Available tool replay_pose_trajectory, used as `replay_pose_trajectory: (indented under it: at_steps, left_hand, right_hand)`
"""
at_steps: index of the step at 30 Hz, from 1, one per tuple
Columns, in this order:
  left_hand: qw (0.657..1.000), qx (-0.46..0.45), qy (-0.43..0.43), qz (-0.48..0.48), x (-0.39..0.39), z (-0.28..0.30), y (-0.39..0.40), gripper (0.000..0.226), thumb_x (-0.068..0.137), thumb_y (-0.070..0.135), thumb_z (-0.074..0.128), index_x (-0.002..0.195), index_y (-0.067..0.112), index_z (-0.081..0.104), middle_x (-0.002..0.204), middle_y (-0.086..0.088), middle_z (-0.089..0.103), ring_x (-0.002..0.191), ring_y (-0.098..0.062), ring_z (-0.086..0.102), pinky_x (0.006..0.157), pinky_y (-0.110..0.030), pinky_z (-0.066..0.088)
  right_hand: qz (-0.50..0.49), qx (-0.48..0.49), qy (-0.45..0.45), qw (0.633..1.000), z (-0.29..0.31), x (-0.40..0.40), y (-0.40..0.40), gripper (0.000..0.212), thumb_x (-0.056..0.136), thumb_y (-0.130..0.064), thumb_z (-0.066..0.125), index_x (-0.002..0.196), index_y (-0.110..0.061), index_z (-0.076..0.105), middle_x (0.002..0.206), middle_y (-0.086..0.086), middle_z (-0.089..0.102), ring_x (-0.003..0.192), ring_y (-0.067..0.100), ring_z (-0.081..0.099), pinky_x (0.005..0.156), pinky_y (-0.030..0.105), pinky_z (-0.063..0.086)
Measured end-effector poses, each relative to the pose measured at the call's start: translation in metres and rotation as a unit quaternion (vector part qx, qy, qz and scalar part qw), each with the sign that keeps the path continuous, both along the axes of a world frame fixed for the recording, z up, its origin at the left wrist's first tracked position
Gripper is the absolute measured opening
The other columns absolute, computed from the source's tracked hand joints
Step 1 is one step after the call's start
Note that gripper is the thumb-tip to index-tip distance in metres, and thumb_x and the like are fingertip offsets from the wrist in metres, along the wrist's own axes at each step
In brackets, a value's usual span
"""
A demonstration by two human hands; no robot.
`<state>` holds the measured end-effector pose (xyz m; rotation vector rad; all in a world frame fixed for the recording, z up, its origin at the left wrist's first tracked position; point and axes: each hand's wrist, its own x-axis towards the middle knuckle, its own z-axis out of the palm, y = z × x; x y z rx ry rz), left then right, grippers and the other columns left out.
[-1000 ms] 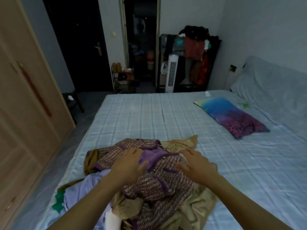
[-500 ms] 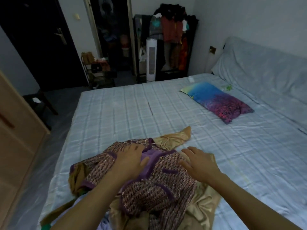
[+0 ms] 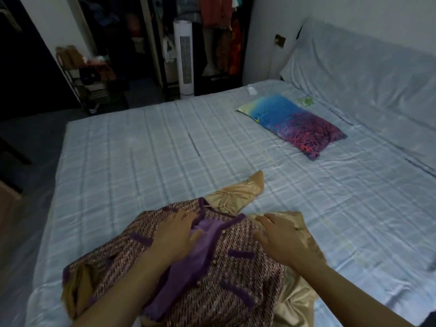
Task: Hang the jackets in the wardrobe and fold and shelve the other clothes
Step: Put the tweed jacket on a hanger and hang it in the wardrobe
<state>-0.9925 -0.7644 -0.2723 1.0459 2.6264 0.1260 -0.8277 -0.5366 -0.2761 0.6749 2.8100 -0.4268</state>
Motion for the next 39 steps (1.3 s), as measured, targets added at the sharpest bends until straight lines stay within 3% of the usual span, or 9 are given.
replay_pose_trajectory:
  at_steps: [4,8,11,16,19,24,29,32,39]
  left_hand:
    - [1.0,0.004,-0.02,0.001,-0.053,-0.034,0.026,0.048,0.098,0.051,0.041,0.139,0.026,0.042,0.144,0.0,0.044,0.131,-0.025,0.042,0.105,-0.043,0.041]
    - [0.999,-0.006,-0.038,0.003,-0.103,-0.085,0.05,0.043,0.097,0.028,0.043,0.14,0.027,0.042,0.145,0.0,0.045,0.13,-0.025,0.042,0.104,-0.042,0.042]
    - [0.996,-0.06,-0.067,-0.006,-0.125,-0.125,0.068,0.061,0.084,0.011,0.048,0.142,0.027,0.039,0.146,0.0,0.041,0.134,-0.025,0.038,0.104,-0.044,0.041]
    - [0.994,-0.087,-0.055,-0.037,-0.157,-0.195,0.094,0.053,0.086,0.011,0.049,0.137,0.023,0.043,0.141,-0.004,0.048,0.127,-0.027,0.045,0.105,-0.038,0.039]
    - [0.996,-0.072,-0.048,-0.029,-0.177,-0.233,0.105,0.053,0.092,0.018,0.05,0.143,0.021,0.04,0.145,-0.004,0.046,0.13,-0.027,0.045,0.11,-0.038,0.037]
    - [0.998,-0.061,-0.033,-0.011,-0.205,-0.281,0.112,0.046,0.094,0.021,0.052,0.139,0.016,0.048,0.141,-0.009,0.05,0.124,-0.033,0.047,0.098,-0.044,0.043]
    - [0.996,-0.074,-0.056,-0.006,-0.211,-0.302,0.112,0.03,0.092,0.026,0.052,0.121,0.018,0.056,0.114,-0.007,0.06,0.103,-0.029,0.057,0.083,-0.041,0.048]
    - [0.995,-0.088,-0.044,-0.035,-0.201,-0.304,0.106,0.027,0.092,0.027,0.052,0.117,0.019,0.058,0.11,-0.005,0.061,0.098,-0.027,0.058,0.079,-0.04,0.048]
    - [0.999,-0.011,0.03,-0.036,-0.189,-0.265,0.094,0.015,0.094,0.022,0.054,0.1,0.018,0.067,0.087,-0.005,0.061,0.078,-0.03,0.059,0.062,-0.04,0.05]
  right_hand:
    - [-0.015,-0.024,-0.012,1.0,-0.038,-0.045,0.027,0.049,0.097,-0.053,0.035,0.138,-0.028,0.043,0.141,0.0,0.047,0.124,0.026,0.049,0.095,0.043,0.044]
    - [-0.041,-0.057,-0.014,0.997,-0.089,-0.082,0.054,0.039,0.102,-0.043,0.033,0.137,-0.028,0.043,0.138,0.0,0.048,0.122,0.025,0.049,0.096,0.041,0.043]
    - [-0.059,-0.078,-0.023,0.995,-0.132,-0.097,0.069,0.037,0.102,-0.037,0.031,0.136,-0.032,0.046,0.133,0.0,0.053,0.117,0.025,0.052,0.092,0.041,0.047]
    - [-0.08,-0.096,-0.069,0.99,-0.196,-0.112,0.085,0.056,0.084,-0.044,0.024,0.138,-0.044,0.04,0.127,-0.004,0.056,0.112,0.025,0.057,0.091,0.04,0.05]
    - [-0.098,-0.077,-0.076,0.989,-0.231,-0.122,0.094,0.046,0.091,-0.036,0.033,0.137,-0.04,0.042,0.133,-0.004,0.053,0.117,0.023,0.052,0.094,0.038,0.044]
    - [-0.124,-0.114,-0.113,0.979,-0.275,-0.136,0.103,0.043,0.092,-0.024,0.04,0.134,-0.034,0.046,0.126,0.001,0.056,0.116,0.026,0.053,0.096,0.042,0.046]
    - [-0.124,-0.116,-0.119,0.978,-0.291,-0.141,0.103,0.047,0.089,-0.015,0.046,0.134,-0.026,0.047,0.122,0.005,0.055,0.115,0.027,0.052,0.094,0.042,0.049]
    - [-0.123,-0.114,-0.116,0.979,-0.292,-0.14,0.102,0.044,0.09,-0.013,0.047,0.132,-0.023,0.049,0.122,0.006,0.057,0.111,0.027,0.056,0.091,0.039,0.049]
    - [-0.133,-0.123,0.008,0.983,-0.262,-0.129,0.099,0.032,0.09,-0.012,0.052,0.12,-0.022,0.059,0.106,0.003,0.058,0.097,0.024,0.058,0.083,0.036,0.048]
